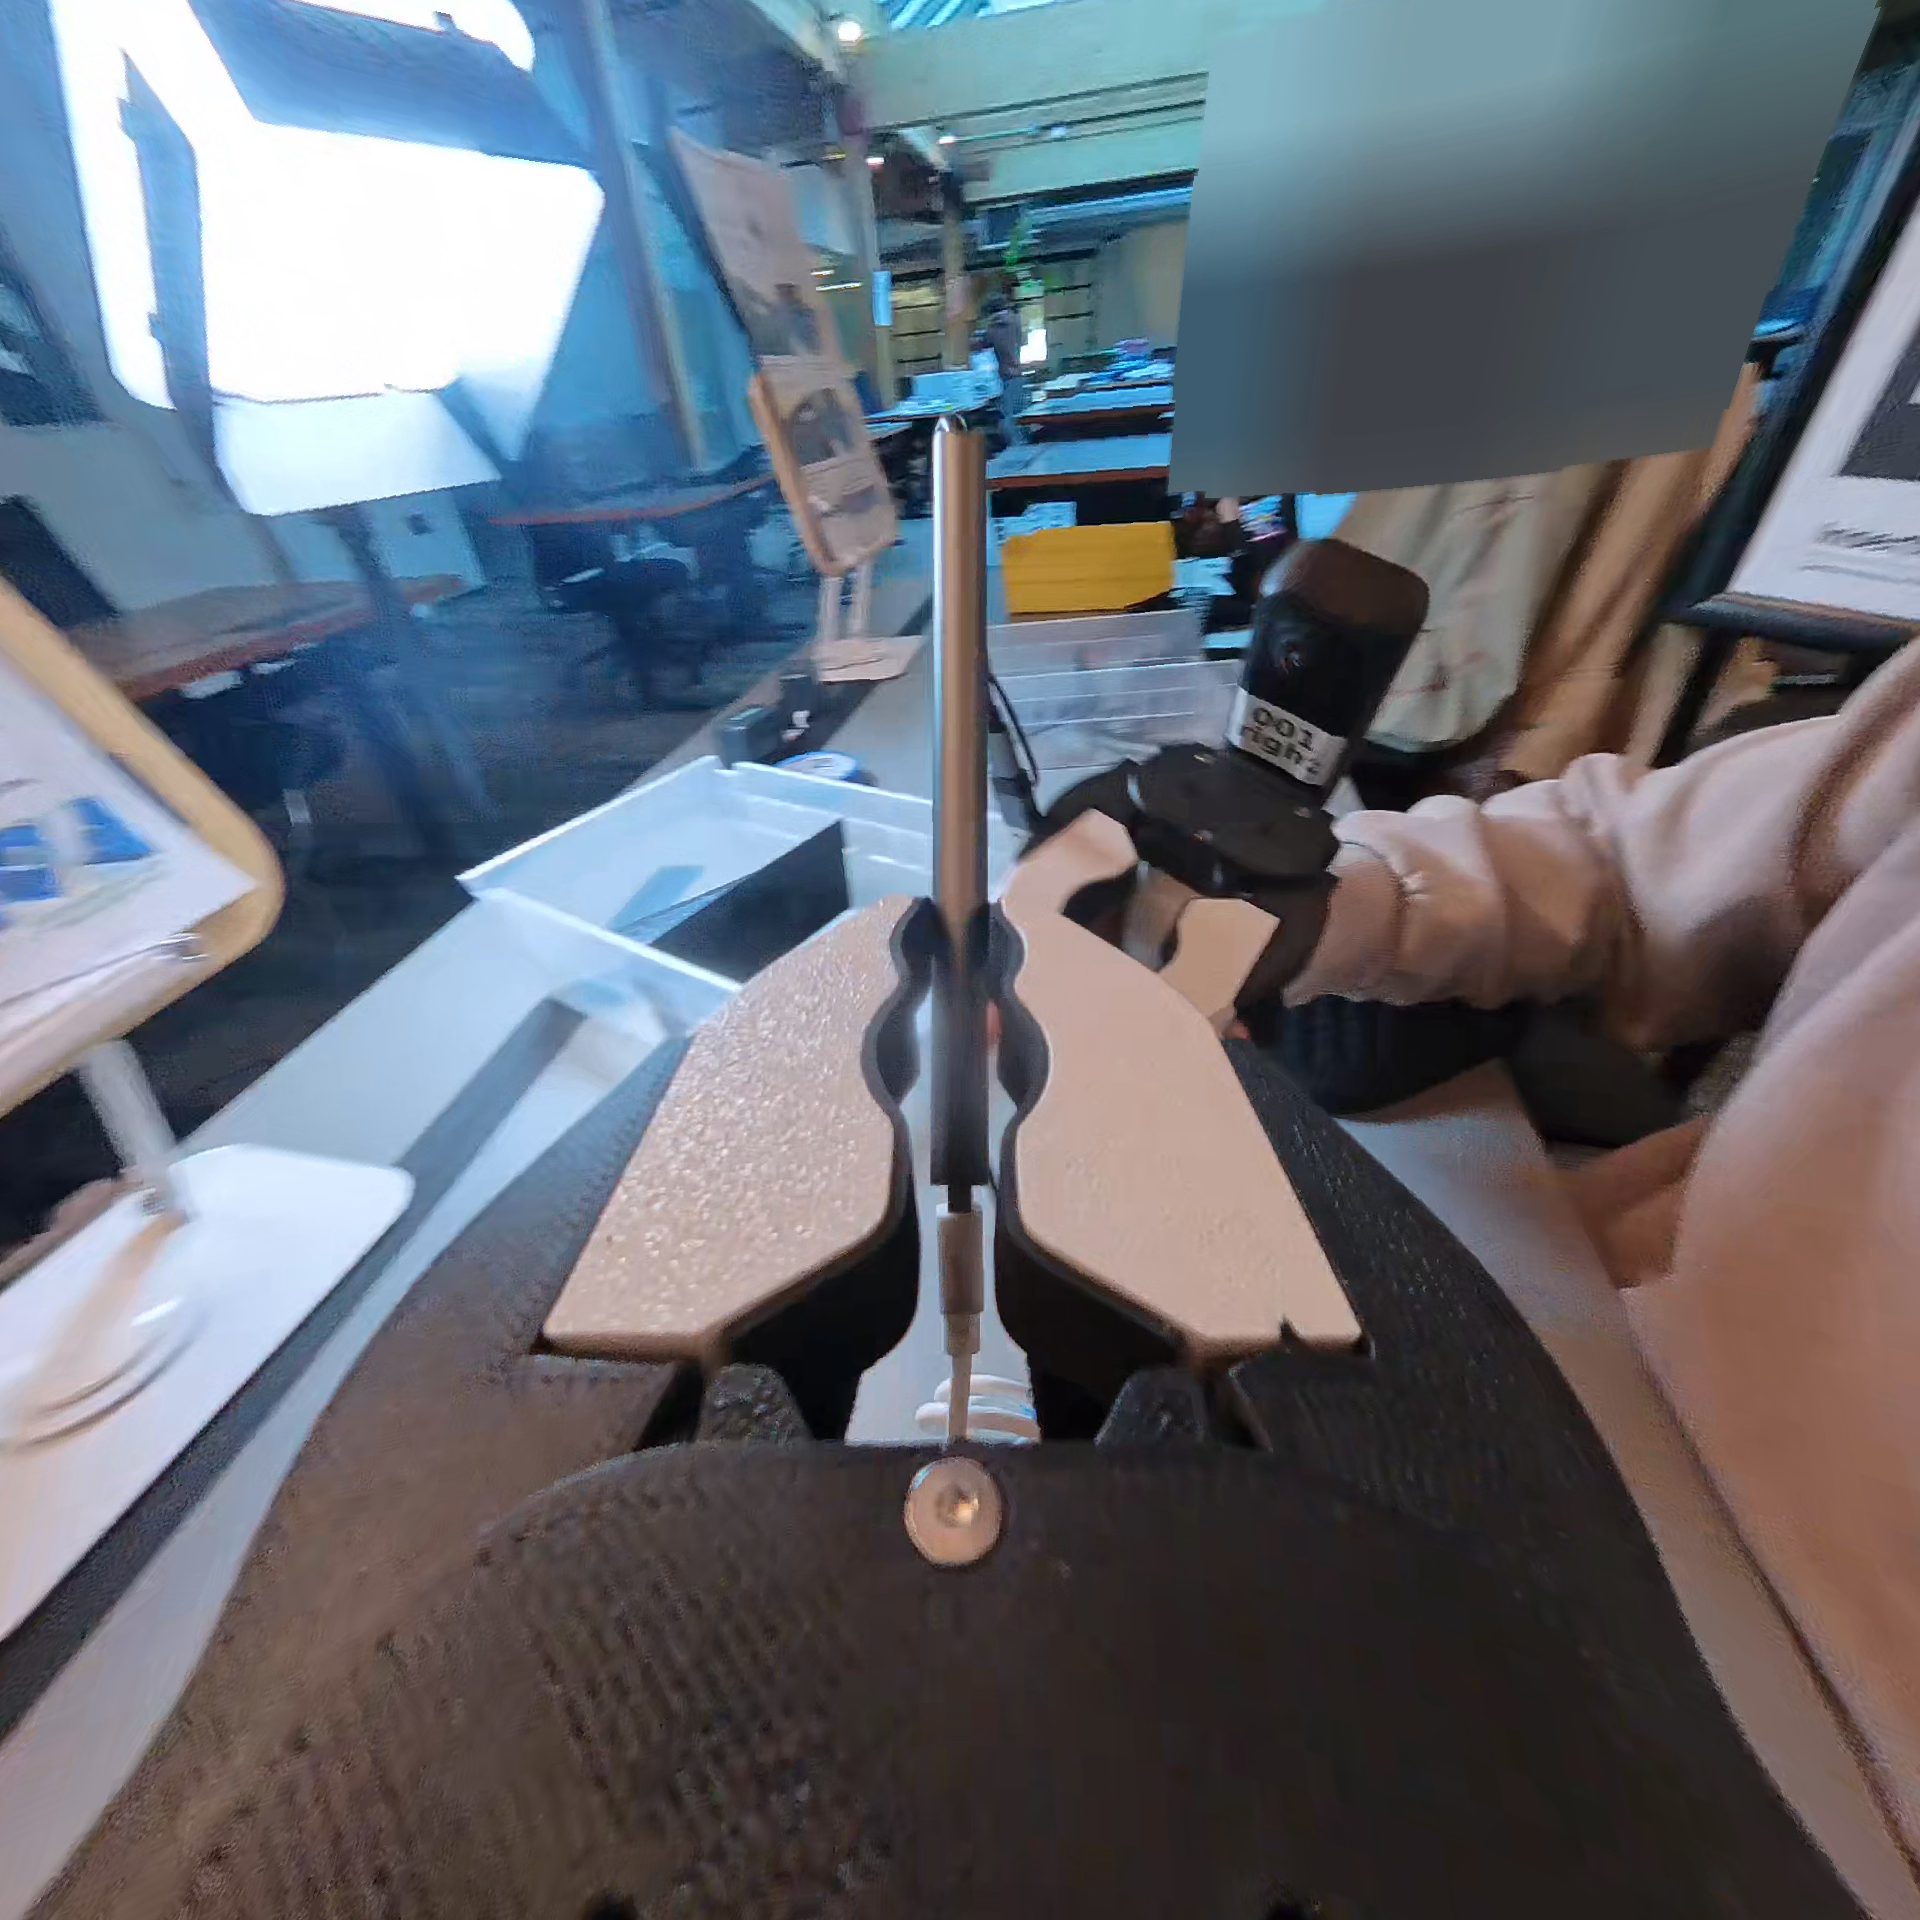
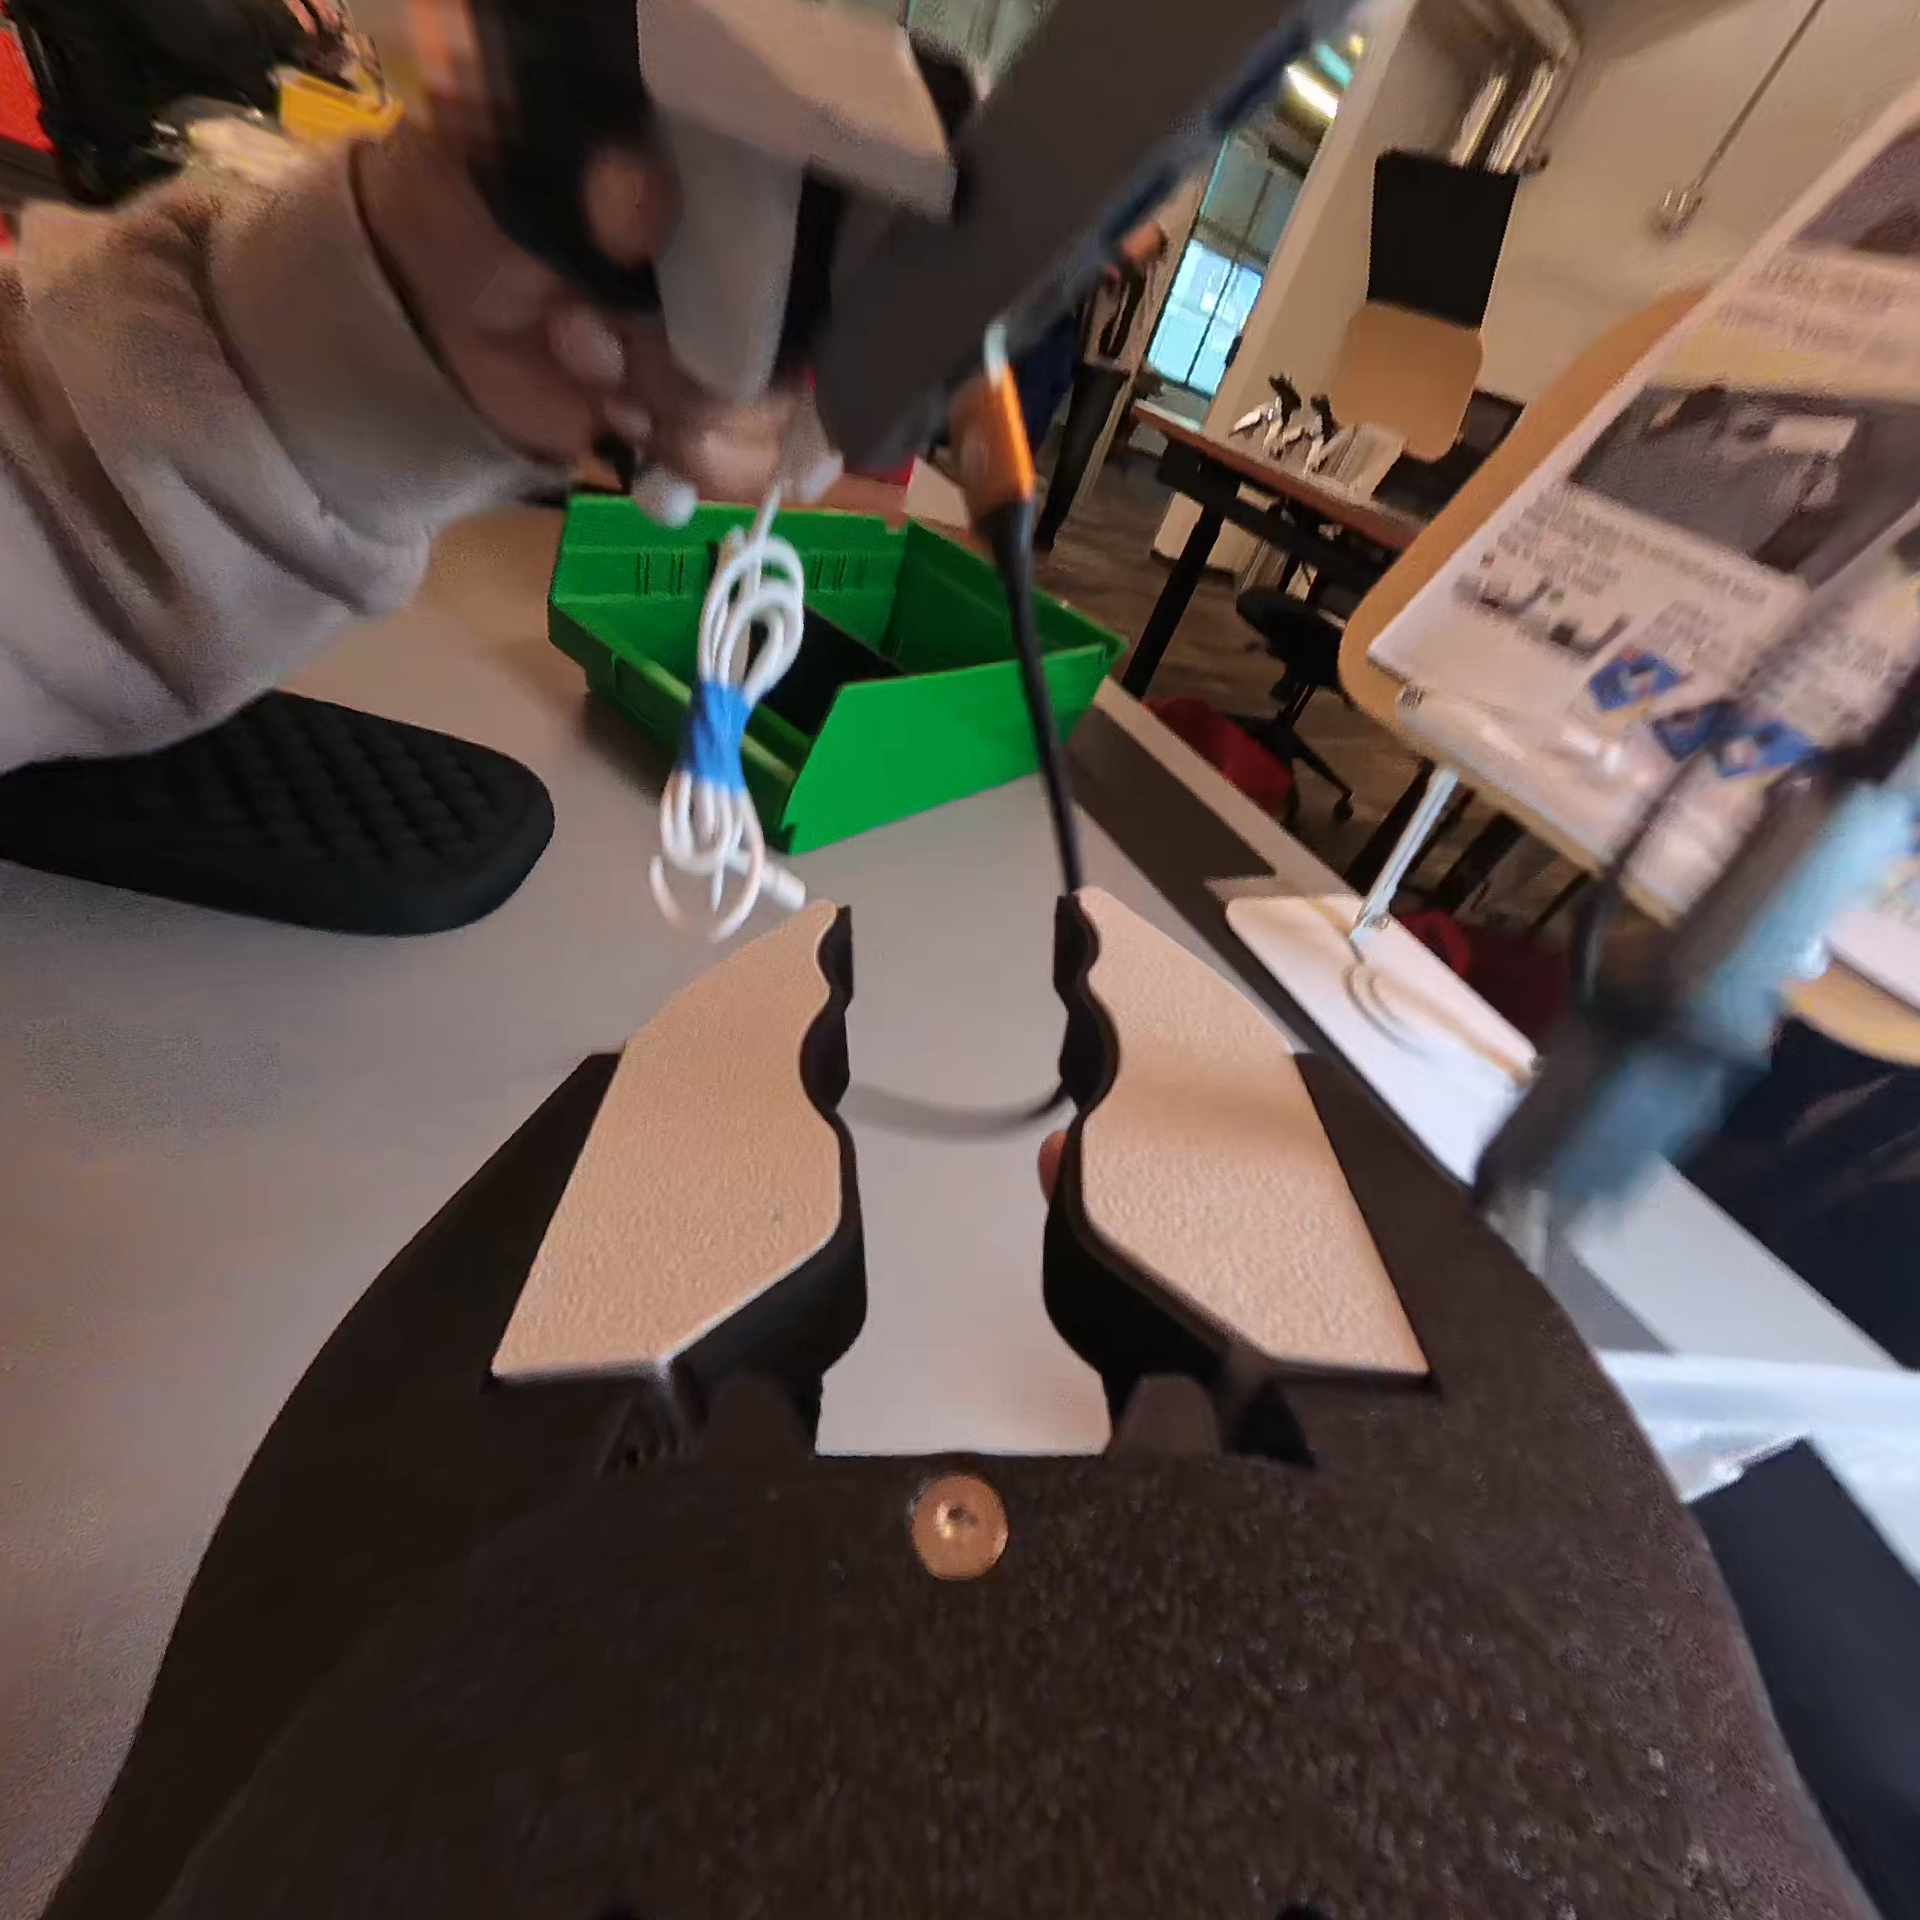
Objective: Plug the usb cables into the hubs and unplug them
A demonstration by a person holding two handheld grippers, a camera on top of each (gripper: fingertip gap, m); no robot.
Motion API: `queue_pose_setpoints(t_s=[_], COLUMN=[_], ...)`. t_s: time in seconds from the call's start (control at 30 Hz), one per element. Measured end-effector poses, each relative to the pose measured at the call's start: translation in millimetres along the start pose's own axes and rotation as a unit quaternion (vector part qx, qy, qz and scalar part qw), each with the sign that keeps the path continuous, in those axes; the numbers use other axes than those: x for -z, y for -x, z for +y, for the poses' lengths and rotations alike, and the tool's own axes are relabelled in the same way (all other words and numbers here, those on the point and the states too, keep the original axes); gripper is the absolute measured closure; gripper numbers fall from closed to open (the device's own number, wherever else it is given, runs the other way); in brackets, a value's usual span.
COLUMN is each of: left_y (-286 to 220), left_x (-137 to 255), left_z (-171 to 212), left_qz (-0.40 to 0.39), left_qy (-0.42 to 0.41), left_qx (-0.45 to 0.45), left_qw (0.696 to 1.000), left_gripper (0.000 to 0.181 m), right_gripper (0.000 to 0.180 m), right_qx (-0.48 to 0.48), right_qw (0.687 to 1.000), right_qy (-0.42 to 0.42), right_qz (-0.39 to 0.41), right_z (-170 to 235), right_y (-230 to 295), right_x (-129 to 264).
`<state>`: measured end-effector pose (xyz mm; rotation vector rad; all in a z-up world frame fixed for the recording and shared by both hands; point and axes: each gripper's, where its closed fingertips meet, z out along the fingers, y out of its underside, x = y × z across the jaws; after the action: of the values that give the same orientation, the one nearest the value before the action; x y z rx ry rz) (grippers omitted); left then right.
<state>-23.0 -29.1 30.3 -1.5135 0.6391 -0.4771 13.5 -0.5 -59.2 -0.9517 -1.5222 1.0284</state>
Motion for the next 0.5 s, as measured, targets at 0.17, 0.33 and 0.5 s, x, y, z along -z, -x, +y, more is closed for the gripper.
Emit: queue_pose_setpoints(t_s=[0.17, 0.33, 0.5], left_y=[-28, -41, -50], left_x=[-31, -40, -36], left_z=[27, 68, 97], left_qz=[0.082, 0.109, 0.084], left_qy=[-0.006, 0.005, 0.024], left_qx=[0.052, 0.093, 0.028], left_qw=[0.995, 0.990, 0.996], left_gripper=[0.170, 0.170, 0.168], right_gripper=[0.136, 0.169, 0.171], right_qx=[0.056, -0.018, -0.041], right_qw=[0.998, 0.992, 0.982], right_qy=[0.010, 0.020, 0.075], right_qz=[-0.028, -0.126, -0.168], right_z=[-18, 4, 29], right_y=[5, 30, 46], right_x=[3, 4, 2])
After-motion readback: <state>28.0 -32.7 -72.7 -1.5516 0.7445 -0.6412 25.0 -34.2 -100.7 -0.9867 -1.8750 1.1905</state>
